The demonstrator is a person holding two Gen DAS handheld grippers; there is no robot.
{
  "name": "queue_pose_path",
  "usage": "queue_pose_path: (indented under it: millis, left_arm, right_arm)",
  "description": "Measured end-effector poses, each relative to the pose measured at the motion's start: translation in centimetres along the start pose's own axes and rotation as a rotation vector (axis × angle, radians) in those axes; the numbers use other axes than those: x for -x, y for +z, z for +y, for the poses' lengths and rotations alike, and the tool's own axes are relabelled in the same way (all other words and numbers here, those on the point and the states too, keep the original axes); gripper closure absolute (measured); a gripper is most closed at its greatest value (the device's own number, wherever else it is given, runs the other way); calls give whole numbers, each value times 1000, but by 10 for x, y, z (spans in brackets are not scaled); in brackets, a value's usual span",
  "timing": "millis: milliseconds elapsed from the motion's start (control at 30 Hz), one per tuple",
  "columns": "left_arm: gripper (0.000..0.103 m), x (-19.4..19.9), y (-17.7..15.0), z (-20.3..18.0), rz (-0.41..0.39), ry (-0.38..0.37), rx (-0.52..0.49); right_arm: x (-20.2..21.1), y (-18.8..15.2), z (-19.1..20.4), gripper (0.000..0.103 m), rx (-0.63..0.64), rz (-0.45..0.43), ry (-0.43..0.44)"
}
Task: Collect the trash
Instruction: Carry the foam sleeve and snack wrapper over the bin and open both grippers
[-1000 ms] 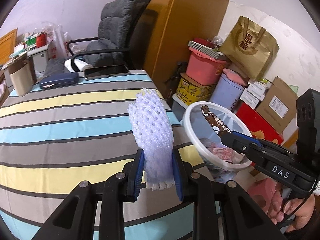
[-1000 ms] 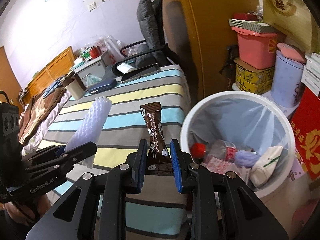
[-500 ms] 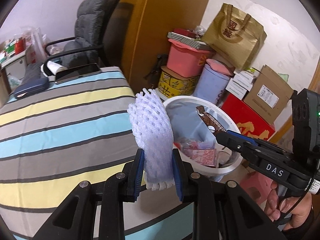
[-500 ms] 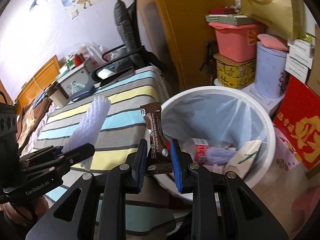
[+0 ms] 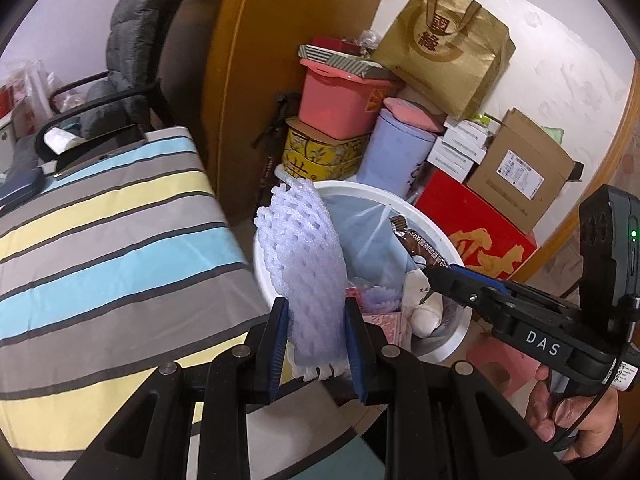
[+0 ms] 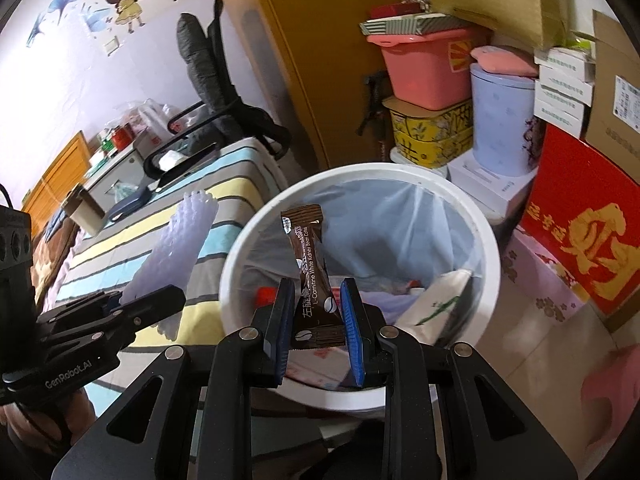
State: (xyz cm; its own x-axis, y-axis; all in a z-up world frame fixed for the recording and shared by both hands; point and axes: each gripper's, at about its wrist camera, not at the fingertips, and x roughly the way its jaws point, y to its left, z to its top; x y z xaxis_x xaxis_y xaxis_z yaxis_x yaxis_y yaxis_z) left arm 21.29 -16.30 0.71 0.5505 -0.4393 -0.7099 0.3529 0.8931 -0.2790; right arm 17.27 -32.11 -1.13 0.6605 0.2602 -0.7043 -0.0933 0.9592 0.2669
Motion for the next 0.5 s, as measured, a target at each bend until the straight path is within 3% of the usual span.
queue_pose_path:
  millis: [500]
  left_arm:
    - [75,-47,15,-3,51,-69,20]
  right_arm:
    - [-21,-2,-23,76,-56,73,-8]
